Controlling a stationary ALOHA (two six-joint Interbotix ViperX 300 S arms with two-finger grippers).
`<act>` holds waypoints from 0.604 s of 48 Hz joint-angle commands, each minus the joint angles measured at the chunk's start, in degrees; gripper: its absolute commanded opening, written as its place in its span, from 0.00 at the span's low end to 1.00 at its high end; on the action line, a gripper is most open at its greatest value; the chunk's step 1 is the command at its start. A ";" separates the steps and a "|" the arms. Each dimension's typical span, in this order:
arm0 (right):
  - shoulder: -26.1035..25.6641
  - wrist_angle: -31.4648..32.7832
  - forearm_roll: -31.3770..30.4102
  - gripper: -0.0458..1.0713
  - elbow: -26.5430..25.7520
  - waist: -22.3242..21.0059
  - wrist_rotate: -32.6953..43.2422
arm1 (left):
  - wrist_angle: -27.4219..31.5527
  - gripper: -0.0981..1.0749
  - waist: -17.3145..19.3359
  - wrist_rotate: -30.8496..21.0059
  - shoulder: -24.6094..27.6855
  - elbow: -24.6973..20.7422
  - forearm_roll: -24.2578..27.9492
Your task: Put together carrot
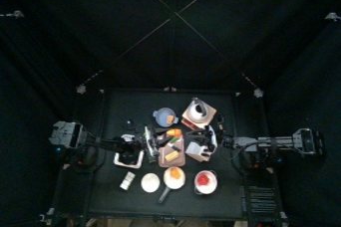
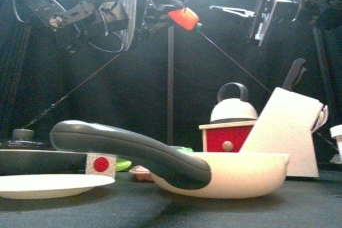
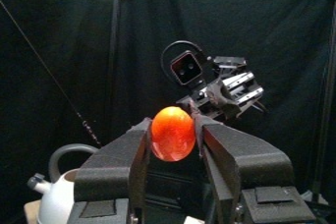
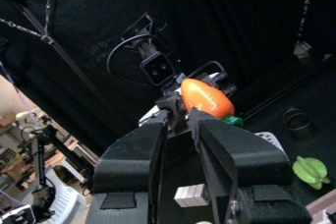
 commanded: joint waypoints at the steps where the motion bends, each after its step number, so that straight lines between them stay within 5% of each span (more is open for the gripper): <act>1: -1.32 -0.53 -0.88 0.64 0.62 0.09 -0.26 | -0.44 0.64 -0.44 0.09 -2.46 0.70 0.09; 14: -0.26 -0.97 -10.81 0.63 1.14 0.09 -0.26 | -0.44 0.64 -2.46 0.00 -4.13 3.52 -0.09; 29: -0.62 -1.05 -13.71 0.63 -0.09 2.20 -0.18 | 0.44 0.64 -4.13 0.00 -3.16 3.78 -1.41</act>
